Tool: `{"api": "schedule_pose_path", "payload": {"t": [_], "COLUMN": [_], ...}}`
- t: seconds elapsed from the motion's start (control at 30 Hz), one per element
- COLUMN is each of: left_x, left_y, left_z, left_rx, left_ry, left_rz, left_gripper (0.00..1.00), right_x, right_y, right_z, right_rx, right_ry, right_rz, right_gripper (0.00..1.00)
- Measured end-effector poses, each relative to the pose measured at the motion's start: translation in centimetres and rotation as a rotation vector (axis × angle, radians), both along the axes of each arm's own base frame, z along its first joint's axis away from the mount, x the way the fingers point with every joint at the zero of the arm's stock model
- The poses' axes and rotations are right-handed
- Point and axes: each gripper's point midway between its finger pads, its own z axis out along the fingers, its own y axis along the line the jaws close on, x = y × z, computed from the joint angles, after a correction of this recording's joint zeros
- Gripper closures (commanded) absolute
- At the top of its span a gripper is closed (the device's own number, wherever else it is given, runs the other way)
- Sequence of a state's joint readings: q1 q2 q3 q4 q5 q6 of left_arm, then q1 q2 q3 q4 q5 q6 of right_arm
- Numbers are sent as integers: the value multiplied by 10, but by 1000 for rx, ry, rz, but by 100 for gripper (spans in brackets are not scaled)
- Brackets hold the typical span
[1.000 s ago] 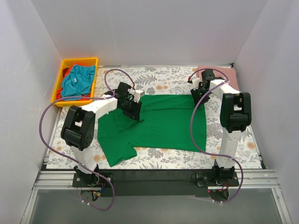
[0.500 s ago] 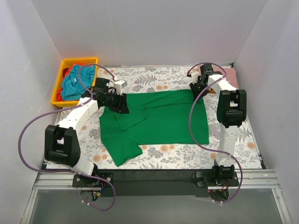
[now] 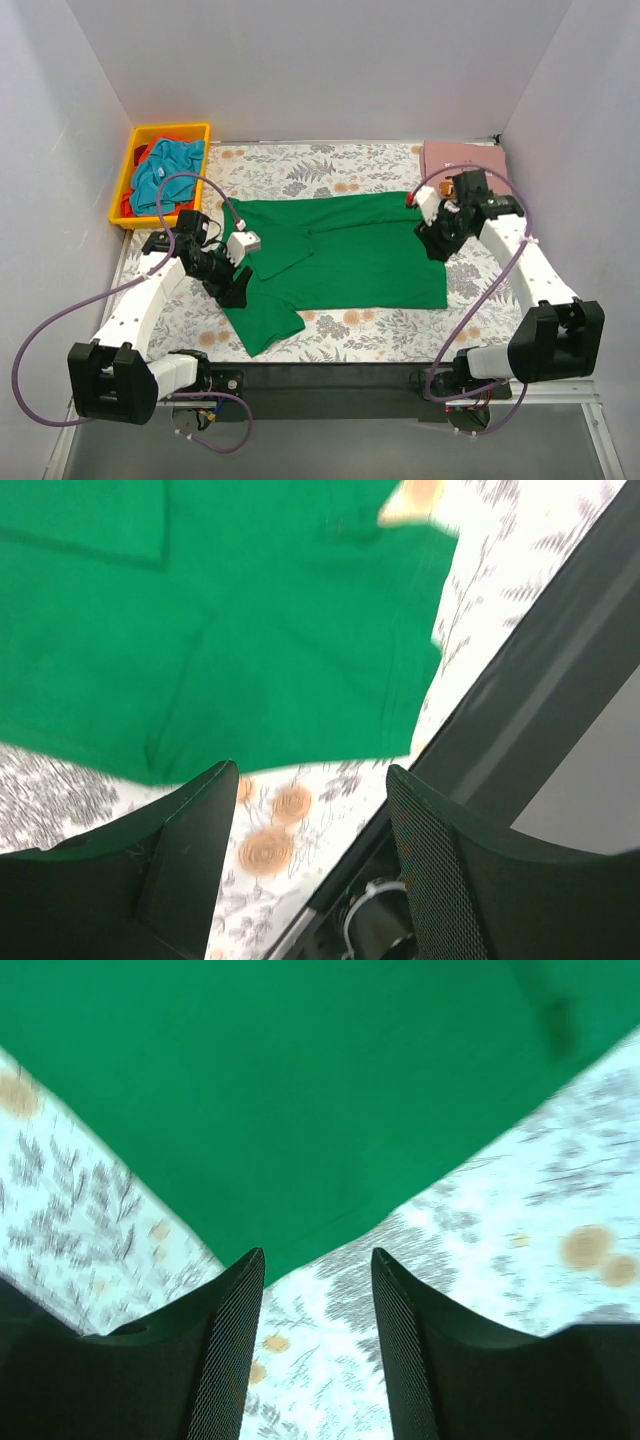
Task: Fold and stack the t-shirts
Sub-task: Fold the tshirt
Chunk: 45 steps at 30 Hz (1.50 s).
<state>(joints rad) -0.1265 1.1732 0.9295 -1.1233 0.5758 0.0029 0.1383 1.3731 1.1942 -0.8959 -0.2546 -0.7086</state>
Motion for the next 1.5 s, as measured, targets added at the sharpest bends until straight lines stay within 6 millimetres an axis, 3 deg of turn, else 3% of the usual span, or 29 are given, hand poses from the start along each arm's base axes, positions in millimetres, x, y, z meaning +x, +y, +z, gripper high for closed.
{"api": "schedule_pose_path", "payload": {"t": [0.17,0.23,0.33,0.7,0.8,0.93,1.17,1.23,1.37,1.5], "left_x": [-19,-18,-14,-12,-15,-20,-32,-33,-31,-31], "left_y": [15,16,17,23,24,26,29,27,23,20], "left_z": [-23,-24,-26,-41,-48,-58,-83,-89,-97,-106], "left_rx": [81,89,96,131,137,144,204,222,254,297], "left_ry": [39,40,30,17,22,21,-43,-72,-120,-168], "left_rz": [-44,-46,-44,-45,-51,-70,-141,-164,-207,-257], "left_gripper": [41,42,41,41,41,43,44,45,49,66], "right_x": [-77,-99,-110,-100,-105,-105,-97,-95,-94,-93], "right_y": [-2,-8,-16,-24,-26,-28,-33,-33,-33,-34], "right_z": [-74,-91,-101,-124,-134,-135,-135,-135,-135,-135], "right_rx": [-115,-163,-208,-278,-294,-312,-347,-353,-355,-359], "right_ry": [220,269,264,183,193,177,143,142,142,145], "right_rz": [118,146,155,157,165,170,153,150,146,142], "right_gripper": [49,49,49,52,59,71,98,99,99,99]}}
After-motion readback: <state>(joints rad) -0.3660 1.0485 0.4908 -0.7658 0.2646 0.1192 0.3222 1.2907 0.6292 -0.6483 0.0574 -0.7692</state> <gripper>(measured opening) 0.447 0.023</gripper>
